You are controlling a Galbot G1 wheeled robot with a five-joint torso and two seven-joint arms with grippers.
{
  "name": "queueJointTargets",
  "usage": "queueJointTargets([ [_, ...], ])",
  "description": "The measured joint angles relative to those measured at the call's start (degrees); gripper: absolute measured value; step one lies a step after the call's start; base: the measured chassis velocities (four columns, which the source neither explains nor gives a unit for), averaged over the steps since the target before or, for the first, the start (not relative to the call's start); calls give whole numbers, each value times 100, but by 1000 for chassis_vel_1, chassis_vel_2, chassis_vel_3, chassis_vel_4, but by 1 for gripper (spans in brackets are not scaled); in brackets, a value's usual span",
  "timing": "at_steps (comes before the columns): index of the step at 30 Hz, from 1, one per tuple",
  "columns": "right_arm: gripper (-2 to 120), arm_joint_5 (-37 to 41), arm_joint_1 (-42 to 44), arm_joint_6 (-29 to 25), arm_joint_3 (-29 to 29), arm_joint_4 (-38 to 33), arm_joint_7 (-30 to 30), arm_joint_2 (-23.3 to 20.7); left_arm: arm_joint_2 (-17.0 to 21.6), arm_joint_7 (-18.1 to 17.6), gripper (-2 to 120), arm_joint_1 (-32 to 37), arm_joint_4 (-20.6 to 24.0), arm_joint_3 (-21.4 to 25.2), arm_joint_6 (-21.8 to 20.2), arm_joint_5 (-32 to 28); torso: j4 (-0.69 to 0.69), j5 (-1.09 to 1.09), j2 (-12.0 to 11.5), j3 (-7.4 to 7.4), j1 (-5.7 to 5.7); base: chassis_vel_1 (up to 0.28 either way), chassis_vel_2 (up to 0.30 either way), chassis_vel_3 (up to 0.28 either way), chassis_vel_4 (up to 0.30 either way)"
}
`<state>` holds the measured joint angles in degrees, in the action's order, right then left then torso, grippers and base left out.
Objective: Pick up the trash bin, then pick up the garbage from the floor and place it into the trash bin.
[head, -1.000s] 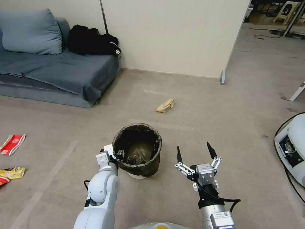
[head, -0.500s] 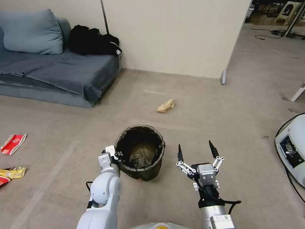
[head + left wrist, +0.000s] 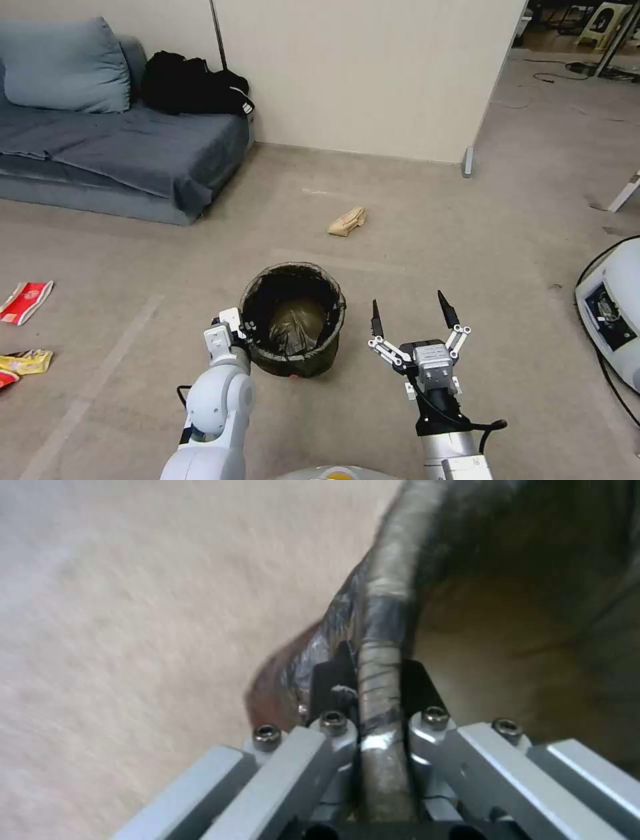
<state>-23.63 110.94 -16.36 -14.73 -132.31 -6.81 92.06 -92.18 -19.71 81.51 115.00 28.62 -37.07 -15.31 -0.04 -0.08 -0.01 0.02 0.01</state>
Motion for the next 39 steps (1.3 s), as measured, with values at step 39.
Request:
queueJointTargets([
  [39,100,343,42,-280,-24,-15,382,10,392,-299,0,2512,2801,-322,1139,1430,4,8,1,-2,0,0,0,0,0],
])
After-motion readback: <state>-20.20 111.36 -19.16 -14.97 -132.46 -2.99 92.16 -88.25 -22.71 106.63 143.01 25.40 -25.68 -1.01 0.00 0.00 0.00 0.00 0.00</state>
